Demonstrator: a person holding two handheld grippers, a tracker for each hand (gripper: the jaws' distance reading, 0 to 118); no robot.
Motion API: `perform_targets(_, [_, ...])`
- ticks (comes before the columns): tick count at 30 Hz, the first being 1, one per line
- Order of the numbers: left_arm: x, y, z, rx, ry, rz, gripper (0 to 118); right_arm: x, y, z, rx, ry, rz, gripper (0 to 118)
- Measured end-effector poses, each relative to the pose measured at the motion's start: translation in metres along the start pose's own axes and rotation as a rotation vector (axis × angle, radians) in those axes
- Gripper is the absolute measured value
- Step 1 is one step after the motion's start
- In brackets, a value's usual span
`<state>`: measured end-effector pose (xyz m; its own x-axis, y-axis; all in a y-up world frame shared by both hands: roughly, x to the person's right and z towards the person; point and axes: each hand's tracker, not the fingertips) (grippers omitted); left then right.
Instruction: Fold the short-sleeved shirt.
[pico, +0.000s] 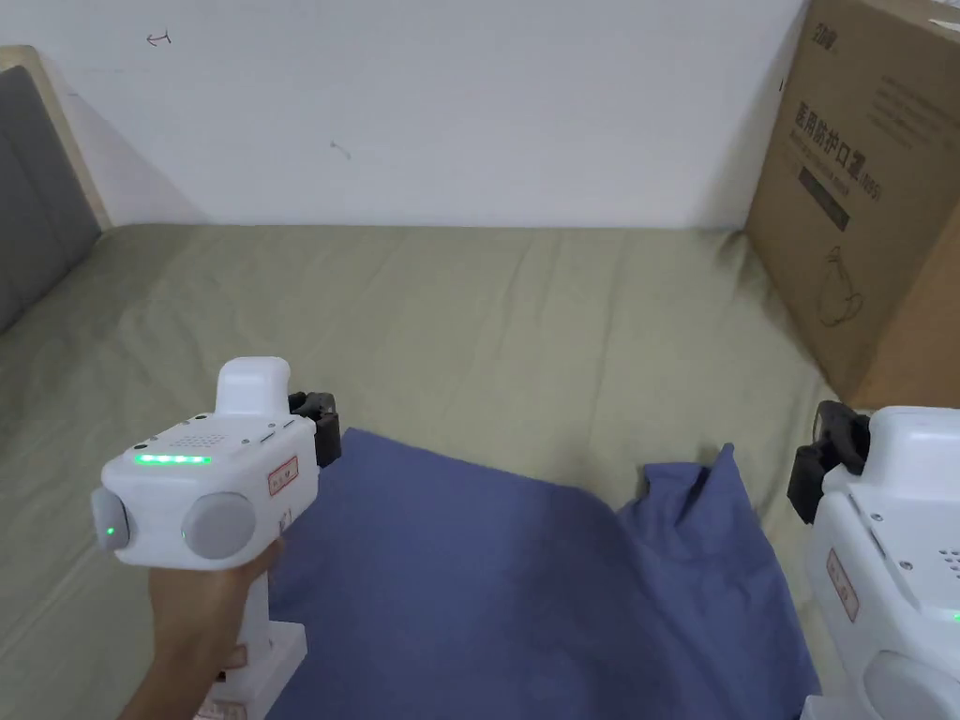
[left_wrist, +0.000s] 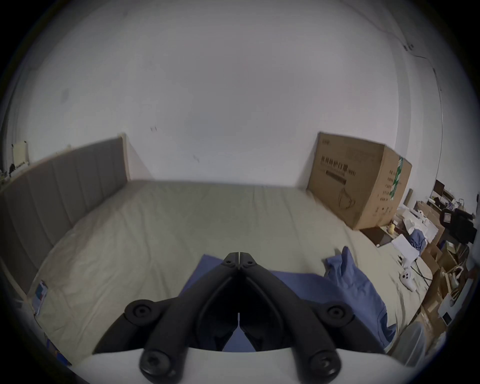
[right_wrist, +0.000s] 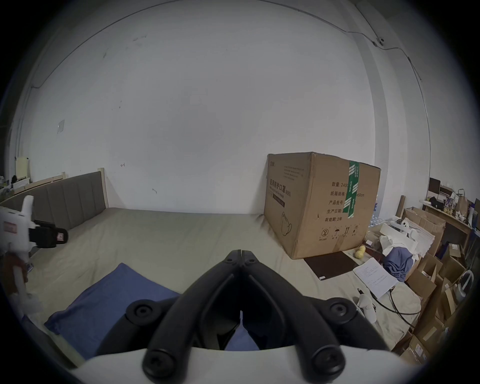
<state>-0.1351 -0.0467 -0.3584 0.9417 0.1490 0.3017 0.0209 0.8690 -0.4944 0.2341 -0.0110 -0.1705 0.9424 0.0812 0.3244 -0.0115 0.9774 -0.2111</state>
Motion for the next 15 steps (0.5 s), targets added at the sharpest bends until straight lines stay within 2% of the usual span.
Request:
perform_targets(5, [-0.027,0.014,-0.091,-0.185,0.027,0.01,1,0.0,-0.014,-0.036,-0.057,-0.01,0.006,0])
perform_targets(6, [-0.032,0.015,-0.109,-0.221,0.033,0.02,9,0.002,-0.017,-0.044,-0.069,-0.009,0.003,0])
perform_targets(7, [-0.038,0.015,-0.128,-0.245,0.046,0.021,26,0.002,-0.02,-0.051,-0.08,-0.012,0.002,0])
perform_targets(8, [-0.042,0.016,-0.145,-0.285,0.055,0.024,54,0.002,-0.023,-0.058,-0.09,-0.017,0.004,0])
perform_targets(11, [-0.054,0.012,-0.203,-0.428,0.143,0.011,73,0.002,-0.034,-0.08,-0.119,-0.026,0.015,0])
perform_targets(12, [-0.057,0.009,-0.218,-0.46,0.155,0.01,88,0.002,-0.038,-0.087,-0.127,-0.033,0.02,0])
perform_targets(13, [-0.061,0.006,-0.231,-0.473,0.168,0.015,94,0.003,-0.042,-0.094,-0.138,-0.037,0.022,0])
perform_targets(15, [-0.066,0.0,-0.255,-0.503,0.15,0.037,95,0.008,-0.051,-0.109,-0.166,-0.043,0.015,0])
